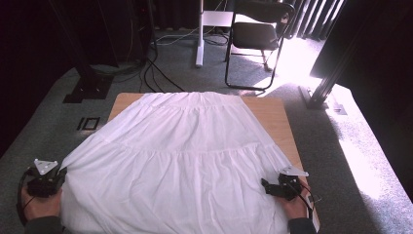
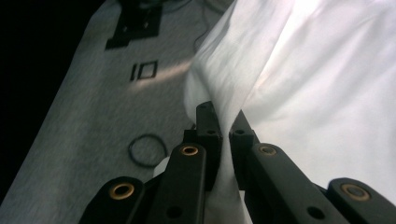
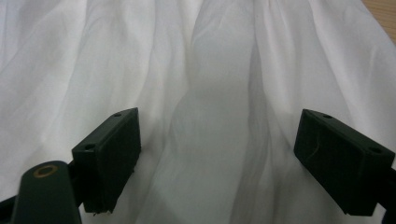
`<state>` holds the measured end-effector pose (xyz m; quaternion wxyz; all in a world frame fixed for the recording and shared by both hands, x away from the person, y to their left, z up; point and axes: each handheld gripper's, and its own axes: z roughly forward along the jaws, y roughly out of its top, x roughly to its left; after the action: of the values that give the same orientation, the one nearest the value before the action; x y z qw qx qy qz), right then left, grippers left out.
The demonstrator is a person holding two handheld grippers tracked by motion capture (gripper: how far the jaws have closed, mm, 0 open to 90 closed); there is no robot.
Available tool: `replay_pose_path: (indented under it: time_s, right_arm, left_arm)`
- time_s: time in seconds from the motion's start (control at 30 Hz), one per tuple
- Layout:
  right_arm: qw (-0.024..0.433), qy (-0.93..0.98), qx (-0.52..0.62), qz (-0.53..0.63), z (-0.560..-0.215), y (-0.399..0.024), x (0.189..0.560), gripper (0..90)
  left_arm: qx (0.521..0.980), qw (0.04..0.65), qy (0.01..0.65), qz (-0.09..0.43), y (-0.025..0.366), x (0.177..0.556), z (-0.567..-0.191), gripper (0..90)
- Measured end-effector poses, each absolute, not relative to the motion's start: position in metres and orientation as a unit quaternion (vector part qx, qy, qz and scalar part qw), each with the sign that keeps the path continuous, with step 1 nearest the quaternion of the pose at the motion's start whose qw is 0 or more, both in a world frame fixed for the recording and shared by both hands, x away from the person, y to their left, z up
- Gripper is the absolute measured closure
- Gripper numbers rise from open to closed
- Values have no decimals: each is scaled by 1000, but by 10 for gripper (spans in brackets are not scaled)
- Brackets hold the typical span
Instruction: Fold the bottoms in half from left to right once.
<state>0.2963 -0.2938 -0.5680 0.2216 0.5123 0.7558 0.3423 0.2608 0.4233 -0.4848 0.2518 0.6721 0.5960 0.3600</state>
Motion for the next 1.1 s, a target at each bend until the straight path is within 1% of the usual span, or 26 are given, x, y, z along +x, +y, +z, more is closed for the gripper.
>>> replay_pose_path:
  time_s: [0.13,0.17,0.27,0.3,0.47,0.63,0.77,0.8,0.9,0.93,0.97,1.0,1.1]
  right_arm:
    - [222,756,512,342,-568,-294,296,141]
    - [221,756,512,342,-568,-294,296,141]
    - [221,756,512,343,-568,-294,296,141]
    - [222,756,512,342,-568,-294,296,141]
    - [222,756,512,342,-568,-294,296,142]
    - [221,757,511,342,-568,-294,296,142]
    - [221,757,511,342,-568,-294,296,142]
    - [221,757,511,342,-568,-294,296,142]
    - [221,757,511,342,-568,-294,296,142]
    - [221,757,511,342,-568,-294,296,142]
    - [221,757,511,342,-568,-294,296,142]
    - [221,757,511,342,-568,-294,296,143]
    - [222,756,512,342,-568,-294,296,158]
  left_arm:
    - [679,342,557,336,405,260,-458,884]
    - [683,377,539,318,397,260,-448,883]
    - [694,444,493,282,374,258,-426,883]
    - [700,447,482,280,367,258,-421,882]
    - [740,474,400,259,307,264,-395,882]
    - [786,500,296,210,217,282,-378,882]
    - [811,518,213,169,142,298,-370,882]
    - [818,523,185,154,118,302,-370,882]
    - [826,531,149,115,60,308,-373,883]
    - [828,534,139,100,47,309,-376,883]
    - [829,542,126,62,28,311,-383,883]
    - [829,544,119,42,14,311,-390,883]
    - [847,520,106,33,-18,311,-412,872]
